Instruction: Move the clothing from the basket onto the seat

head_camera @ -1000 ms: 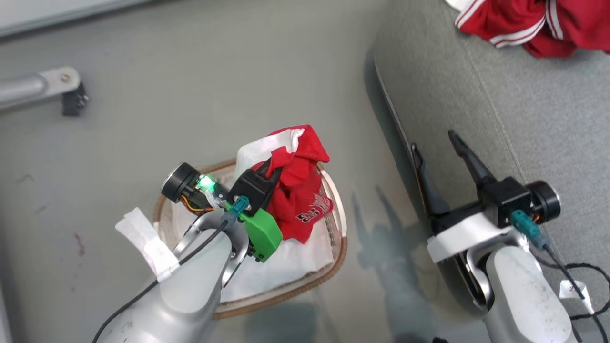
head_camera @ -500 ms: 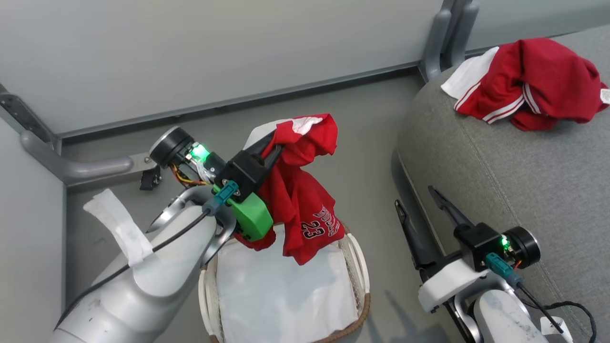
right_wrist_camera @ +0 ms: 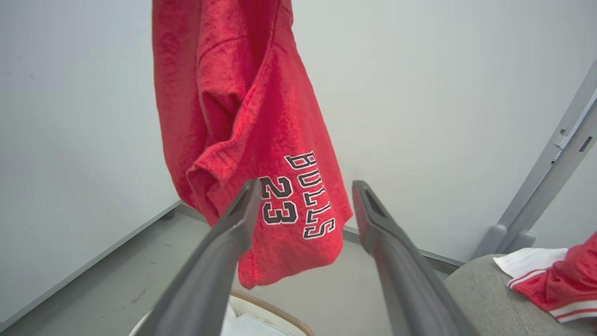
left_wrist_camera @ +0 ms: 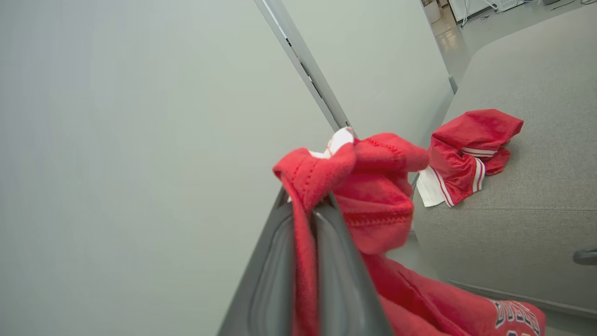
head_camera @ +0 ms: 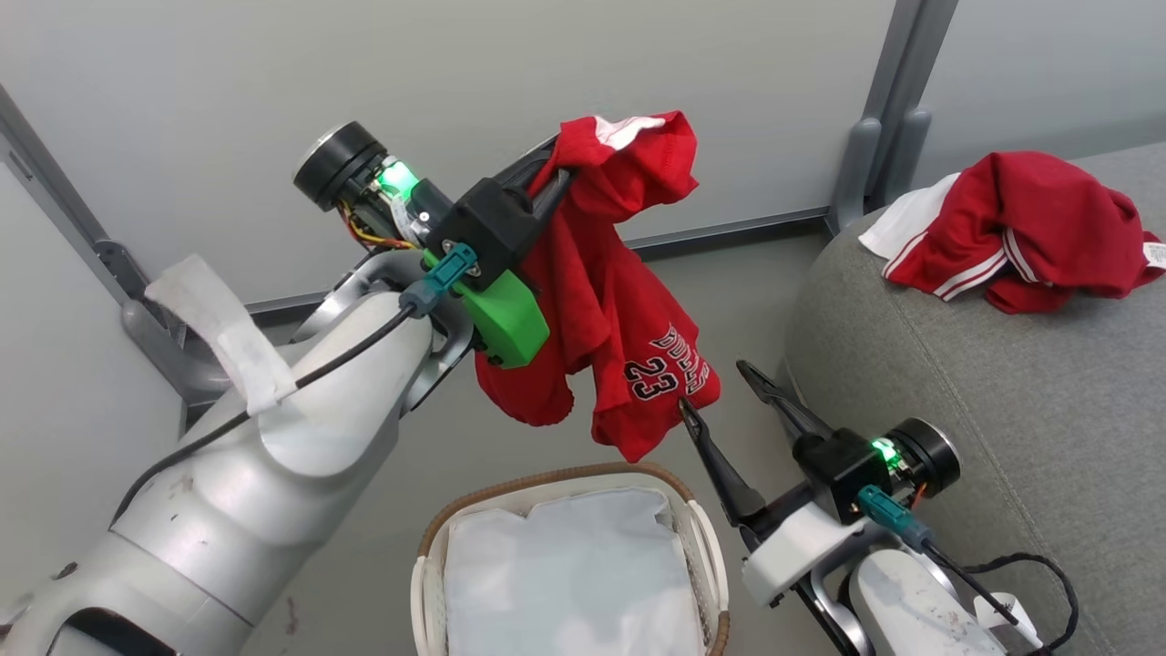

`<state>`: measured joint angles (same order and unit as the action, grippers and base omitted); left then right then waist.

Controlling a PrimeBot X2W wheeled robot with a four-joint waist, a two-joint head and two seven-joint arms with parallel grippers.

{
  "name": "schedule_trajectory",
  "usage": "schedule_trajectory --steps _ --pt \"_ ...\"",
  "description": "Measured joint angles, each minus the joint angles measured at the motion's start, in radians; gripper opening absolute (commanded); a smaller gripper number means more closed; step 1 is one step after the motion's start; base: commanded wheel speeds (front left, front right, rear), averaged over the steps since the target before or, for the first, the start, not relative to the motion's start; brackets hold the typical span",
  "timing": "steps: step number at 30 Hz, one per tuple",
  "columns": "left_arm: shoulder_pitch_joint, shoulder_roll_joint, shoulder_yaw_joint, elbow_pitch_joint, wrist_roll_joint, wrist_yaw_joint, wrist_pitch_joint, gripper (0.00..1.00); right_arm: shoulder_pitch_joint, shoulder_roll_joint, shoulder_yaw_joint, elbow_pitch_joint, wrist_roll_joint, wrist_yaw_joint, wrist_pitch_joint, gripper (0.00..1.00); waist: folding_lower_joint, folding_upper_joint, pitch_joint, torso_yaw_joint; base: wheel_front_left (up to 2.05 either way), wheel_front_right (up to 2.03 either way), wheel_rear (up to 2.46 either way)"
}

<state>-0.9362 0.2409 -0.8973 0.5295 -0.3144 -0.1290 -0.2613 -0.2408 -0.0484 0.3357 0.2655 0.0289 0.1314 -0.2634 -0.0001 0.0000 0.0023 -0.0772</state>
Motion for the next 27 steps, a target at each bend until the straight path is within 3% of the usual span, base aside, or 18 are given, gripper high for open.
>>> schedule_trajectory --steps 11,25,27 --pt "-0.064 -0.035 -0.054 -0.019 -0.020 0.000 0.000 0.00 -0.083 0.000 0.012 0.058 -0.046 0.000 0.000 1.00 0.0000 0.0000 0.002 0.023 0.00 0.00 0.00" --pt "-0.081 -0.060 -0.107 -0.141 -0.036 0.000 -0.001 0.00 -0.250 -0.003 0.050 0.212 -0.097 0.000 0.000 1.00 0.0000 0.0000 0.010 0.059 0.00 0.00 0.00" --pt "-0.081 -0.060 -0.108 -0.150 -0.036 0.000 -0.001 0.00 -0.265 -0.003 0.056 0.232 -0.088 0.000 0.000 0.41 0.0000 0.0000 0.012 0.063 0.00 0.00 0.00"
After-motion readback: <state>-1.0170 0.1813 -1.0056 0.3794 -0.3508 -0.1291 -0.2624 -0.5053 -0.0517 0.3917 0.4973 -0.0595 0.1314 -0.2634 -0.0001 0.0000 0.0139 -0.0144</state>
